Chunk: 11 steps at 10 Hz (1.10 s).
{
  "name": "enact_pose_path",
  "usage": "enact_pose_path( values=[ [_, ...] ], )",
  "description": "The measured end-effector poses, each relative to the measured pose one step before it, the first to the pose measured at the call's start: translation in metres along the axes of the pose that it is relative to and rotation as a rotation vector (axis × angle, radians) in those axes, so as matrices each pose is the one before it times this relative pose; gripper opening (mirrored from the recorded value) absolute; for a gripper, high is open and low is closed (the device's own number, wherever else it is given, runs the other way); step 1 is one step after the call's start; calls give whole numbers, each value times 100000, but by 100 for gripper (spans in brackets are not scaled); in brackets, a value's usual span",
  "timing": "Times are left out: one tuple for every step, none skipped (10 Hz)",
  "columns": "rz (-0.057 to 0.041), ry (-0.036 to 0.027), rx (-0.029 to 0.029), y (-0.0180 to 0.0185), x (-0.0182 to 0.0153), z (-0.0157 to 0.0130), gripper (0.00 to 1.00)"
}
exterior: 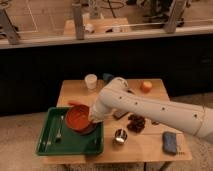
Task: Stack bowls on top of each other
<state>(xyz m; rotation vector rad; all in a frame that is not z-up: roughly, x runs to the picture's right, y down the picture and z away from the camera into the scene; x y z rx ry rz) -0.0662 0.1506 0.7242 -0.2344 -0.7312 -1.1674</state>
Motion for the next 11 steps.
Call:
enact_pose_path(
  values=[
    [-161,123,-345,239,178,458,54],
    [68,3,-168,228,120,414,63],
    [484,-50,164,173,29,300,72],
    [1290,116,586,462,-32,121,79],
    [1717,323,1422,587,14,-390,80],
    [690,-20,1259,353,-6,-437,80],
    [1034,-121,2935,151,-31,-971,80],
    [1561,461,3887,53,40,-1700,80],
    [1531,742,2608,89,140,-1319,80],
    [3517,1616,3876,677,549,-1894,80],
    [3967,1519,3649,957,701,-1341,80]
  ],
)
